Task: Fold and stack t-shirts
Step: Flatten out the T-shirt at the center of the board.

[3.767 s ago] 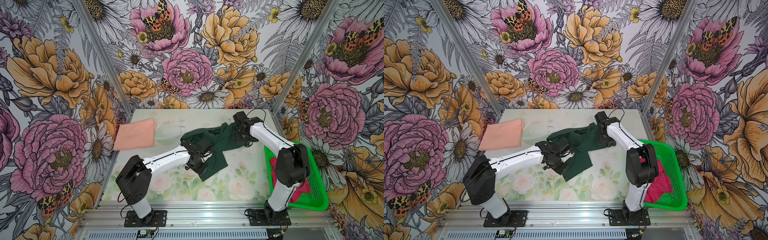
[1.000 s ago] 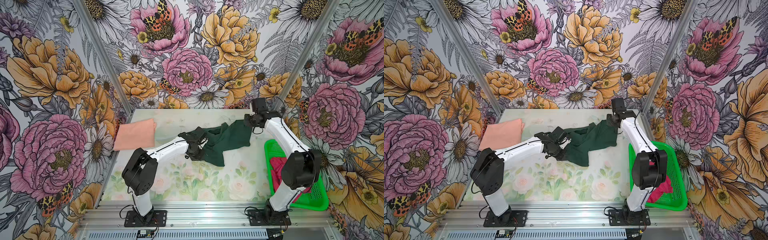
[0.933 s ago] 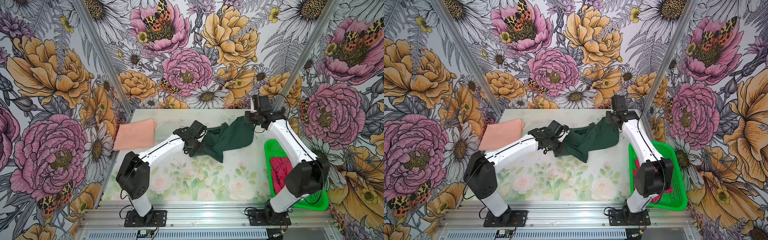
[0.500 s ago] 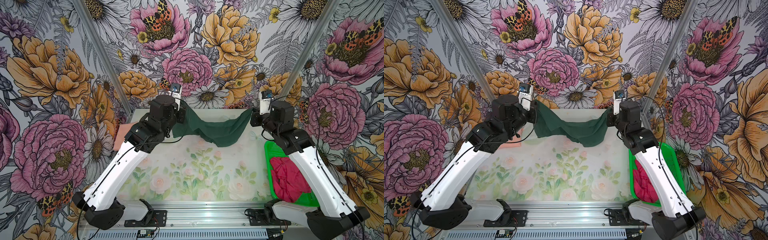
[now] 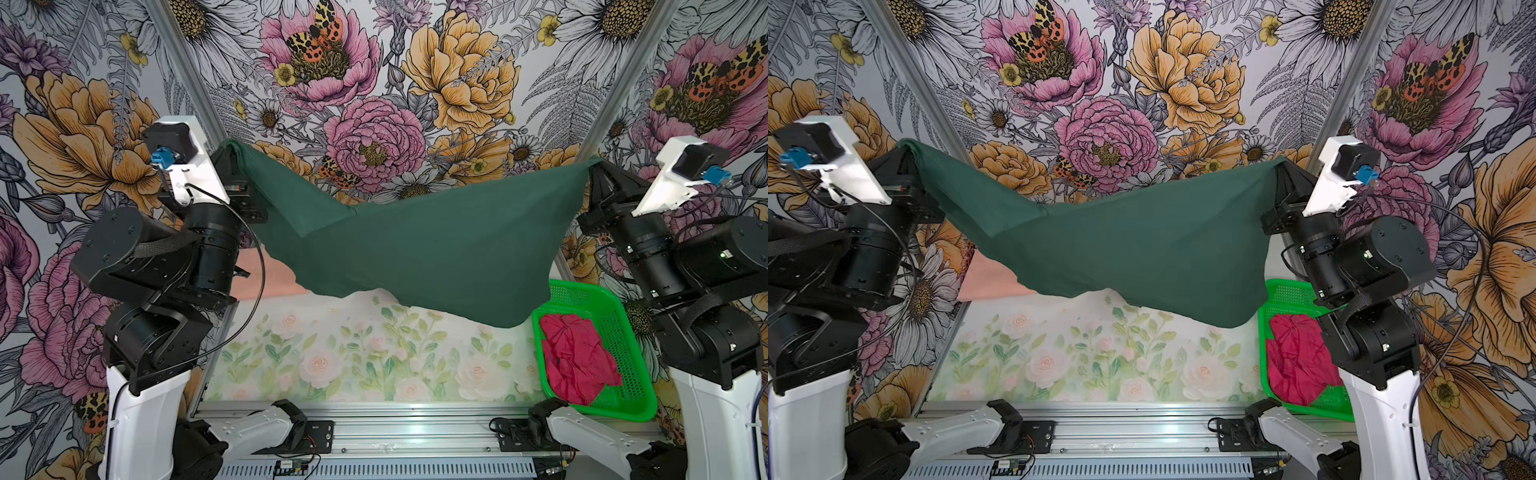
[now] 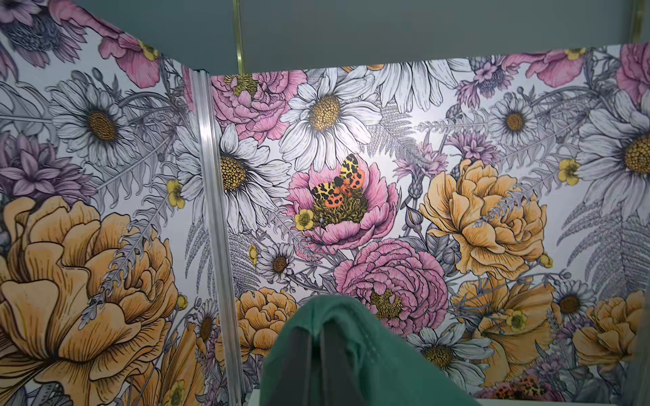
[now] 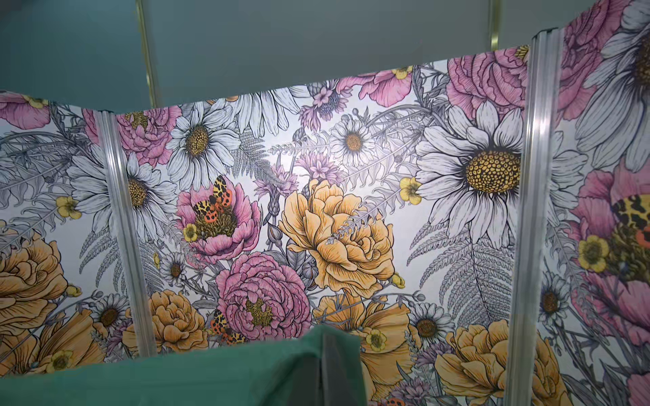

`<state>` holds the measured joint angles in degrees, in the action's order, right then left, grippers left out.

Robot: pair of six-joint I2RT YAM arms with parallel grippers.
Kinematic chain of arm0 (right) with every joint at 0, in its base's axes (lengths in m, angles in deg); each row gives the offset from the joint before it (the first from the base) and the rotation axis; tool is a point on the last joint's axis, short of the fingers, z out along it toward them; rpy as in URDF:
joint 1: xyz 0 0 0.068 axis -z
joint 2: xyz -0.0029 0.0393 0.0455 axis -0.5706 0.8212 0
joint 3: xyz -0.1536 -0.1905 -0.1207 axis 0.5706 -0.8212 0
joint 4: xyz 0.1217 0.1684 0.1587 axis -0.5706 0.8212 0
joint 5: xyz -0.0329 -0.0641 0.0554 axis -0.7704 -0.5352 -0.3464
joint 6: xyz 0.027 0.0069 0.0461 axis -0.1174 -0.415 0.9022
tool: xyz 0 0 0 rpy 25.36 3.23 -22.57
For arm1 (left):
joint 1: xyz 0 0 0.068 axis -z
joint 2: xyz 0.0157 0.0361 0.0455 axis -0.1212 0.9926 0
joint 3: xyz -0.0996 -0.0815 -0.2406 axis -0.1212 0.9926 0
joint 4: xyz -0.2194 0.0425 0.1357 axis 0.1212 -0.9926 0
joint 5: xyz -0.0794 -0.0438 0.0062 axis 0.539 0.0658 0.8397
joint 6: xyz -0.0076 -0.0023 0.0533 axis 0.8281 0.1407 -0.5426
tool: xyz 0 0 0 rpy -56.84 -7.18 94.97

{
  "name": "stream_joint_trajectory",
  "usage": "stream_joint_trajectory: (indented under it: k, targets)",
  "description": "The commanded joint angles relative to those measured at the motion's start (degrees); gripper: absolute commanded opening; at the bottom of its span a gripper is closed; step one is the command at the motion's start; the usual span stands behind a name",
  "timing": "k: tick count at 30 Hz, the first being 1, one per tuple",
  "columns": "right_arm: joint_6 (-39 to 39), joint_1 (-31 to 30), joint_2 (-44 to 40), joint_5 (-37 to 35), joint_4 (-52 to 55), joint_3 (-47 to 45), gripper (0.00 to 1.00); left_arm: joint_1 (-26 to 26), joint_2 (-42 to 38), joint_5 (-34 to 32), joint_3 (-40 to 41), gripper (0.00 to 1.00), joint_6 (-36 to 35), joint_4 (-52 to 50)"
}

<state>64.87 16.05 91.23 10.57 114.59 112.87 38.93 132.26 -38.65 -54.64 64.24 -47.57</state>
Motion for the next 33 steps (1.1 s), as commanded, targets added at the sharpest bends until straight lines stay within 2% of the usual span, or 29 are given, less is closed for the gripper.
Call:
stream_joint_trajectory:
  k: [1, 3, 5, 8, 11, 14, 16, 18, 21, 23, 25, 28, 31, 33]
  targets:
    - [-2.24, 0.21, 10.35, -0.30, 6.11, 9.35, 0.00, -5.80, 7.03, 3.85, -5.83, 0.03, -2.21, 2.28]
    - [-2.24, 1.00, 16.49, 0.70, 9.23, 15.09, 0.00, -8.93, 12.32, 5.92, -10.76, 0.00, -1.93, 0.42]
    - [-1.73, 2.23, 20.34, 1.42, 9.79, 17.00, 0.00, -12.71, 17.46, 9.54, -15.90, 0.00, 0.40, -3.21]
    - [1.01, 5.92, 24.97, 4.88, 9.89, 17.93, 0.00, -21.44, 26.32, 20.37, -24.68, 0.00, 8.63, -10.16]
    - [2.41, 8.74, 29.42, 6.81, 9.82, 18.93, 0.00, -28.69, 33.99, 32.71, -27.55, 0.00, 15.95, -10.83]
    - [2.65, 10.40, 35.70, 7.73, 9.73, 22.93, 0.00, -30.15, 45.93, 35.38, -34.43, 0.00, 15.94, -10.91]
    - [2.98, 11.36, 41.82, 8.19, 9.72, 29.13, 0.00, -30.19, 54.23, 35.33, -43.42, 0.00, 15.23, -10.73]
    - [3.45, 12.42, 50.42, 10.38, 9.09, 39.51, 0.00, -30.66, 62.19, 35.44, -50.65, 0.00, 16.46, -7.81]
    - [5.41, 14.19, 63.22, 13.19, 3.52, 57.71, 0.00, -32.33, 64.39, 39.22, -46.08, 0.00, 20.78, 6.80]
    - [10.07, 16.22, 67.52, 14.59, -4.33, 64.65, 0.00, -32.29, 64.86, 39.00, -47.62, 0.00, 20.11, 14.39]
    - [14.13, 18.21, 65.77, 14.87, -13.62, 62.65, 0.00, -31.66, 62.20, 38.31, -47.15, 0.00, 17.94, 21.65]
    - [16.69, 20.20, 58.52, 14.85, -23.72, 52.60, 0.00, -32.81, 55.22, 39.18, -43.03, 0.00, 19.44, 29.35]
    - [17.44, 21.44, 50.73, 16.15, -28.54, 38.12, 0.00, -35.40, 52.27, 40.48, -40.81, 0.00, 20.84, 27.99]
    - [14.55, 21.21, 44.65, 14.45, -30.34, 22.56, 0.00, -36.81, 53.03, 44.67, -37.62, 0.00, 22.02, 22.18]
